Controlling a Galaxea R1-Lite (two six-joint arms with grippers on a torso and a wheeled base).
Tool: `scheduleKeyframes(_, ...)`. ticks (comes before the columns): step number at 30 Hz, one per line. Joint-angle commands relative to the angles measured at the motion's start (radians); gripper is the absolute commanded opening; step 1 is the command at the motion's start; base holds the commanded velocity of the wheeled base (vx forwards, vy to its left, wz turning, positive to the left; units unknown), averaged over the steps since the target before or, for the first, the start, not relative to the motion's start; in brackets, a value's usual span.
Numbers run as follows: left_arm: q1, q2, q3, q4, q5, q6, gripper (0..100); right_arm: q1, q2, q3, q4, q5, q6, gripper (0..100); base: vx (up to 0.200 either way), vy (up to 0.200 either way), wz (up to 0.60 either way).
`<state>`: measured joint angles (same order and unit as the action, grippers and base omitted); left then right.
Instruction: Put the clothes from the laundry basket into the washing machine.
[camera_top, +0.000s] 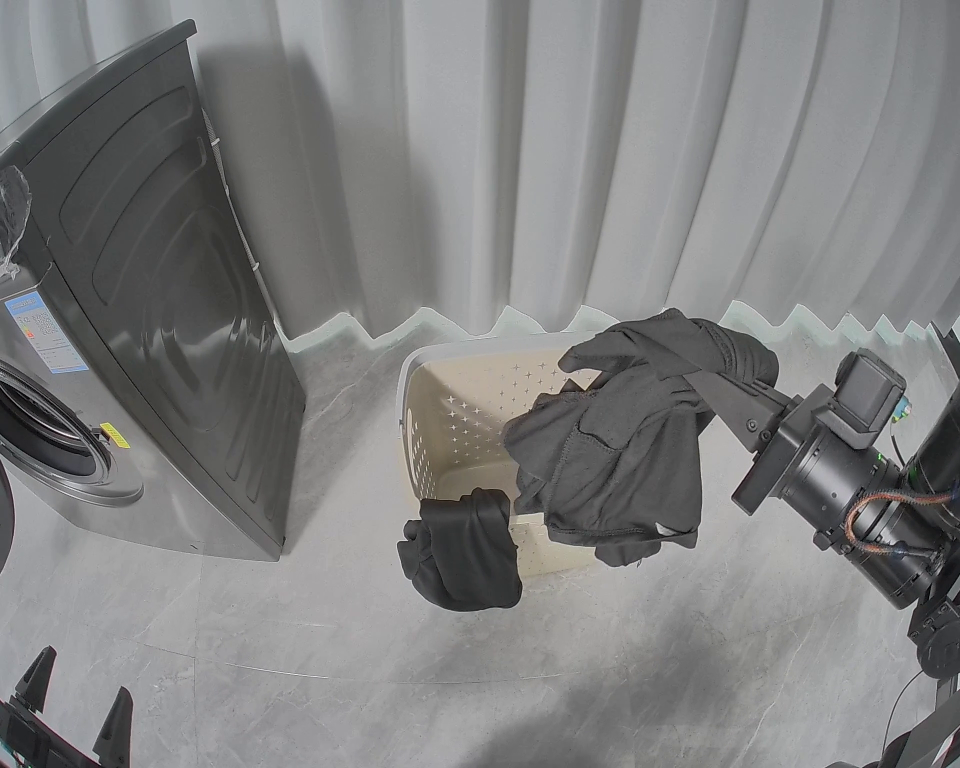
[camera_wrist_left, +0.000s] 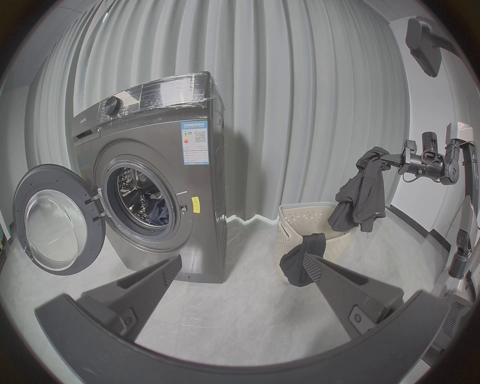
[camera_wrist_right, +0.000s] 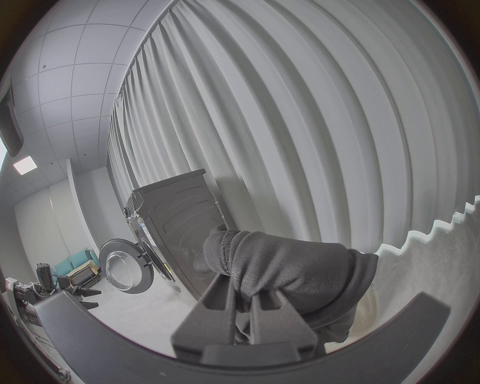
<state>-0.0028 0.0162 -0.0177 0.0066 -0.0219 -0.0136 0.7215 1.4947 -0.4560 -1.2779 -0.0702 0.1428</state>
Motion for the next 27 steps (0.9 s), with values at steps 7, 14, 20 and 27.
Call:
scheduleKeyframes(7, 0.000, -0.015, 0.015, 0.001, 0.000, -0.002, 100, -0.001, 0.007, 0.000, 0.000, 0.000, 0.000, 0, 0.000, 0.200, 0.00)
scheduleKeyframes(14, 0.000, -0.015, 0.015, 0.000, 0.000, -0.002, 100, -0.001, 0.007, 0.000, 0.000, 0.000, 0.000, 0, 0.000, 0.200, 0.00)
scheduleKeyframes(20, 0.000, -0.015, 0.015, 0.000, 0.000, -0.002, 100, -0.001, 0.009, 0.002, -0.001, 0.000, 0.001, 0, 0.000, 0.200, 0.00)
scheduleKeyframes(27, 0.000, -0.015, 0.015, 0.000, 0.000, -0.002, 100, -0.001, 0.010, 0.002, -0.001, 0.001, 0.001, 0, 0.000, 0.200, 0.00)
